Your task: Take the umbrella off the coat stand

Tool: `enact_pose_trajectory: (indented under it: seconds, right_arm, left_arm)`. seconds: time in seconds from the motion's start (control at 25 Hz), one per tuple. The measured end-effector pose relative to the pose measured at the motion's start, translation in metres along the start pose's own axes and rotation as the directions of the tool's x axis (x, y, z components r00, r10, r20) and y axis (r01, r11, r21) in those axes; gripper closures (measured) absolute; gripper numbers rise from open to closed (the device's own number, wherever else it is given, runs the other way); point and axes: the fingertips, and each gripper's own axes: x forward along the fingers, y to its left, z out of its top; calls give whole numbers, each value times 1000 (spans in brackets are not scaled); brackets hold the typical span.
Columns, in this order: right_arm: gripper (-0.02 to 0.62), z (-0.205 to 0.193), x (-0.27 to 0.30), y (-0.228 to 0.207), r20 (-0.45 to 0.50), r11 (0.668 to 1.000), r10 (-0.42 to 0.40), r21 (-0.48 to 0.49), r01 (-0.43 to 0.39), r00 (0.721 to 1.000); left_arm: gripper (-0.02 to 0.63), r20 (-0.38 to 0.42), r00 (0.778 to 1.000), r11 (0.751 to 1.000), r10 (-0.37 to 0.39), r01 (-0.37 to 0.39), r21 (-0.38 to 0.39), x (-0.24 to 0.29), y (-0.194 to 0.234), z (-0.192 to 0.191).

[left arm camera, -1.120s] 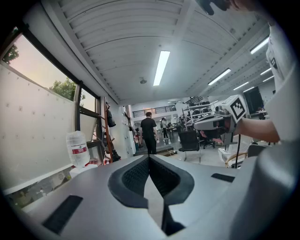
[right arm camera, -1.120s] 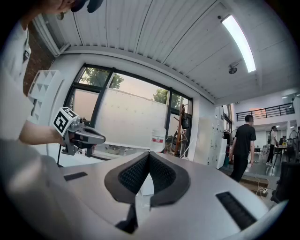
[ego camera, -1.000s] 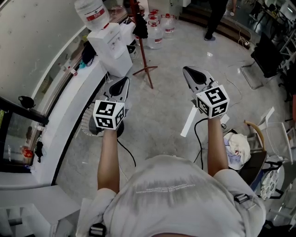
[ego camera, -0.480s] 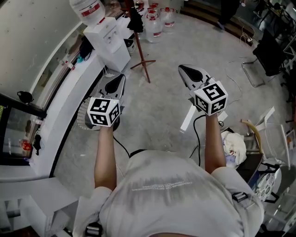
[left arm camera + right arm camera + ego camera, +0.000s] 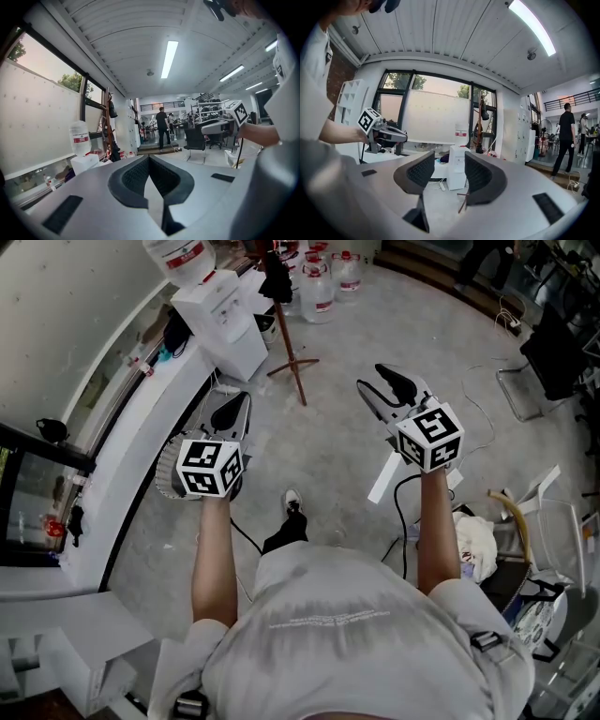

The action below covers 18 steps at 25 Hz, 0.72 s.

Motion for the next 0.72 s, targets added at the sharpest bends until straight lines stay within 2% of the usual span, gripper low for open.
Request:
enact_pose_trajectory:
  seconds: [0.12, 0.36, 0.72]
  right_arm:
    - [330, -2, 15, -4, -9, 1000, 0, -6, 0, 1000]
    - [271, -9, 68, -28, -52, 999, -17, -48, 14, 999]
    - [241, 8, 191, -82, -102, 996, -77, -56, 71, 992]
  left_arm:
    - [591, -6, 1000, 1000, 16, -16, 0, 10, 16, -6]
    - [591, 15, 1000, 999, 11, -10, -33, 56, 71, -20]
    - [591, -11, 1000, 1000, -13, 13, 3, 142, 180, -23]
